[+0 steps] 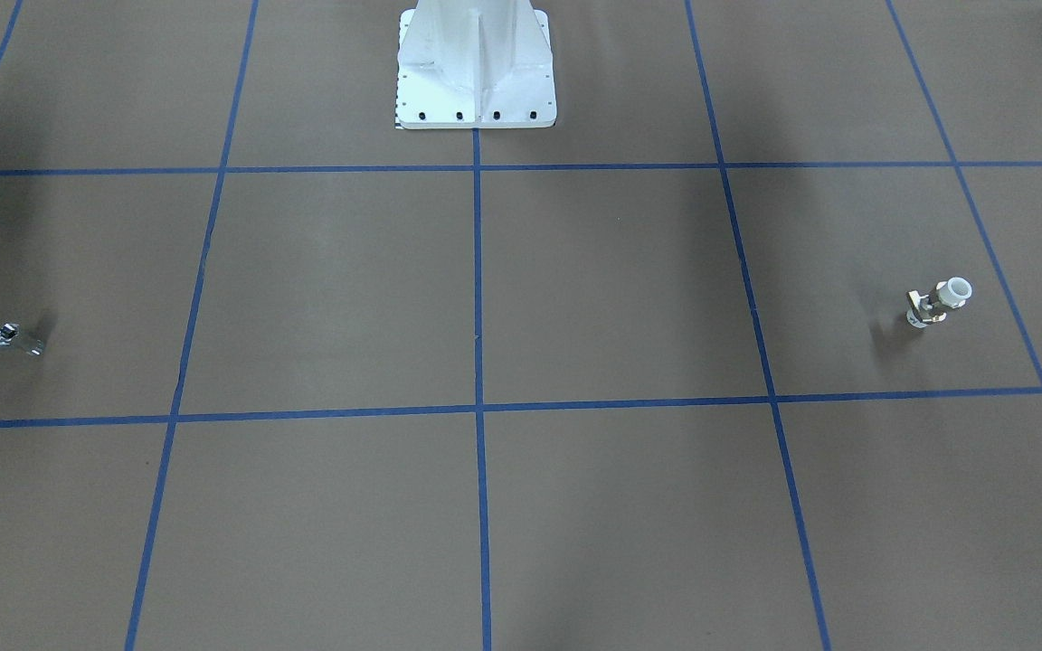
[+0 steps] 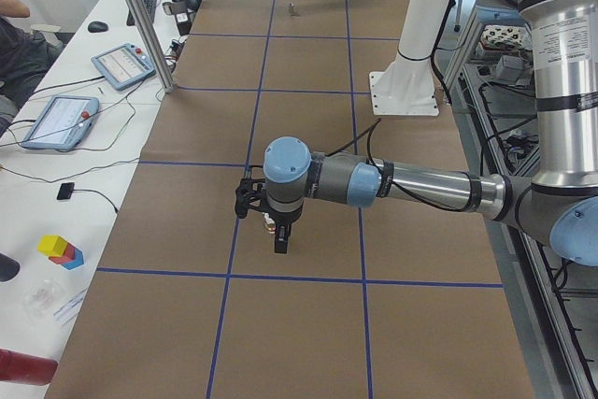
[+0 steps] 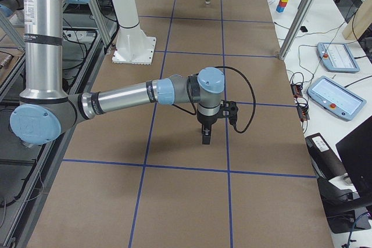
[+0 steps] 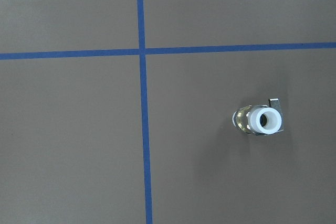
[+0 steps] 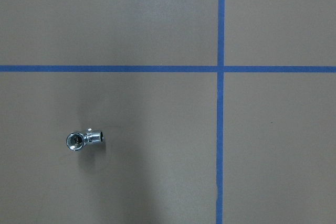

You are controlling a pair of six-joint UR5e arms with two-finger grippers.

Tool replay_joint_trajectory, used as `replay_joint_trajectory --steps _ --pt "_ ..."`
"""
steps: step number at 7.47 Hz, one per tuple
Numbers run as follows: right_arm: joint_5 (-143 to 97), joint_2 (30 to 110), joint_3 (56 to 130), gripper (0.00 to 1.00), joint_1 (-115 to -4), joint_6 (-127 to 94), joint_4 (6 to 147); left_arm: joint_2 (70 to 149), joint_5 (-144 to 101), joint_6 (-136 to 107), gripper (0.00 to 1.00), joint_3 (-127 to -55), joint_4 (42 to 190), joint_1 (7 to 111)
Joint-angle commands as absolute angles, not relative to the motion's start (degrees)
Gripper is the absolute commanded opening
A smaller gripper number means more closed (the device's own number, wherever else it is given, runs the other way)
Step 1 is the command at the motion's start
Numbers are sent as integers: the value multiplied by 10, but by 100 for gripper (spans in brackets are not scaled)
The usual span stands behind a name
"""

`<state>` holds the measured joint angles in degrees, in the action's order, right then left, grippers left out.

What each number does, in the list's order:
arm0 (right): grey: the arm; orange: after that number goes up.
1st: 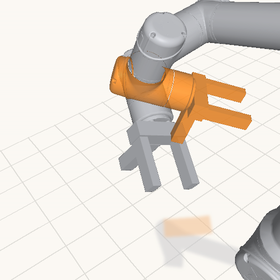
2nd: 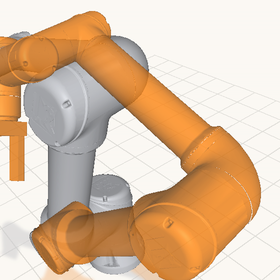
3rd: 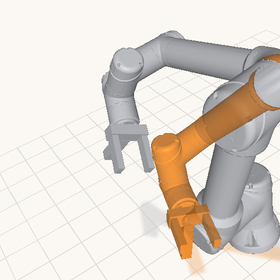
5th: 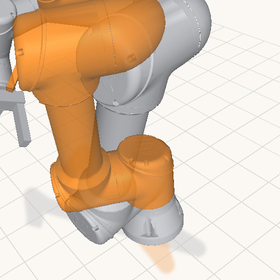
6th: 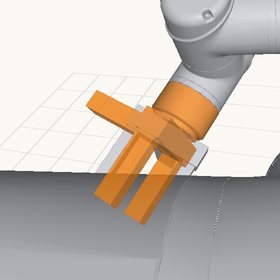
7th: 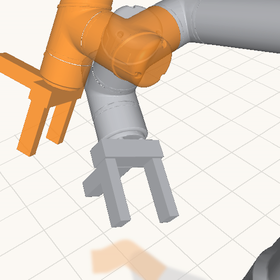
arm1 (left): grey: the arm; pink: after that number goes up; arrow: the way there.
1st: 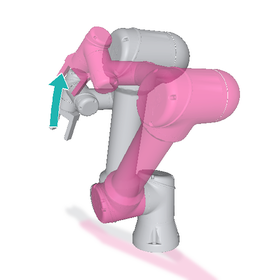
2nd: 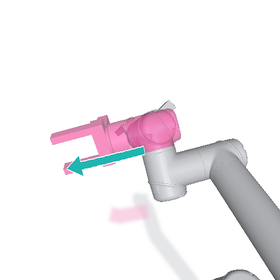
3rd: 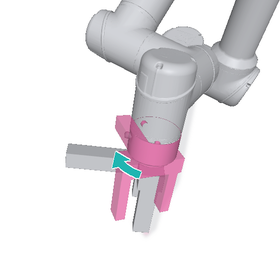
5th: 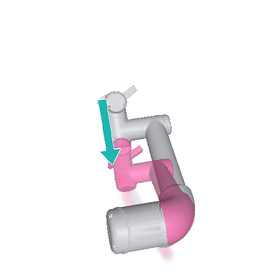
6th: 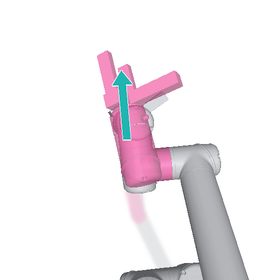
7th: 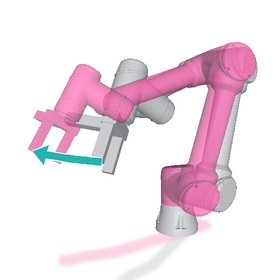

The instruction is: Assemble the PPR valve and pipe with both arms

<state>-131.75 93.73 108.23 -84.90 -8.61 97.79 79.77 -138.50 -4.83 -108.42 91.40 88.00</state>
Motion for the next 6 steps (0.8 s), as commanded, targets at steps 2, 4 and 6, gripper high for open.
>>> replay_joint_trajectory --steps 2,4,6 --pt "-1321 935 1081 100 -848 -89 972 826 -1382 -147 100 -1084 919 820" --pt "-1330 933 1080 100 -839 -92 968 837 -1355 -215 100 -1067 986 763" --pt "-1332 931 1078 100 -834 -91 969 845 -1330 -263 97 -1048 1023 697"
